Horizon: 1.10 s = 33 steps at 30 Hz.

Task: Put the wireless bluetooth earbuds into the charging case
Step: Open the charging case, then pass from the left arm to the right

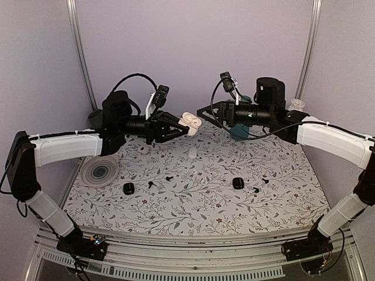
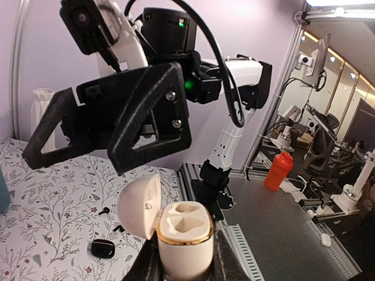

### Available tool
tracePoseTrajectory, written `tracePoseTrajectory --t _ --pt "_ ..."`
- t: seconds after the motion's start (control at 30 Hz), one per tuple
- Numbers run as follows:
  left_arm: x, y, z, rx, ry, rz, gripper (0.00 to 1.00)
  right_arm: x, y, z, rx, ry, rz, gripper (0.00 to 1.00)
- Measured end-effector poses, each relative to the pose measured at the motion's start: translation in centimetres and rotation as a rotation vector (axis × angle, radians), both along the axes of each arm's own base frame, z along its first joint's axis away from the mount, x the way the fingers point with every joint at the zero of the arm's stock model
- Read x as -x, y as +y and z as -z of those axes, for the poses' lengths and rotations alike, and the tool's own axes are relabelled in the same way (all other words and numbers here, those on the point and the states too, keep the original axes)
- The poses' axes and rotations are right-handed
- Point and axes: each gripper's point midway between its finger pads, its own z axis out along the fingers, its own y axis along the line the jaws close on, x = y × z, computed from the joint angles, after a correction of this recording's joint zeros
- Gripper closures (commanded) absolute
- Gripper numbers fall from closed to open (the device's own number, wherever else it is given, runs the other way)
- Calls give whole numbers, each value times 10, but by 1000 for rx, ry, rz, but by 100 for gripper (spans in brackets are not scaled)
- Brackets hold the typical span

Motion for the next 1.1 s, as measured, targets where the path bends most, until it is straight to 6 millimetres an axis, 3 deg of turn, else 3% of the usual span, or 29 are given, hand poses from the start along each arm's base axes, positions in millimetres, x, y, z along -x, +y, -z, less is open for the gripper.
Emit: tracePoseTrajectory --t 0.27,0.47,0.77,1.1 --pt "-9 -1 2 -6 8 -49 100 8 -12 -1 -10 9 32 15" --pt "-10 -1 2 -5 8 -59 100 18 -26 -10 -78 -10 63 20" --pt "-10 -1 0 -1 2 -55 100 25 -10 10 -102 79 -21 32" --pt "-6 -1 0 0 -3 -34 100 36 5 10 -119 95 -108 48"
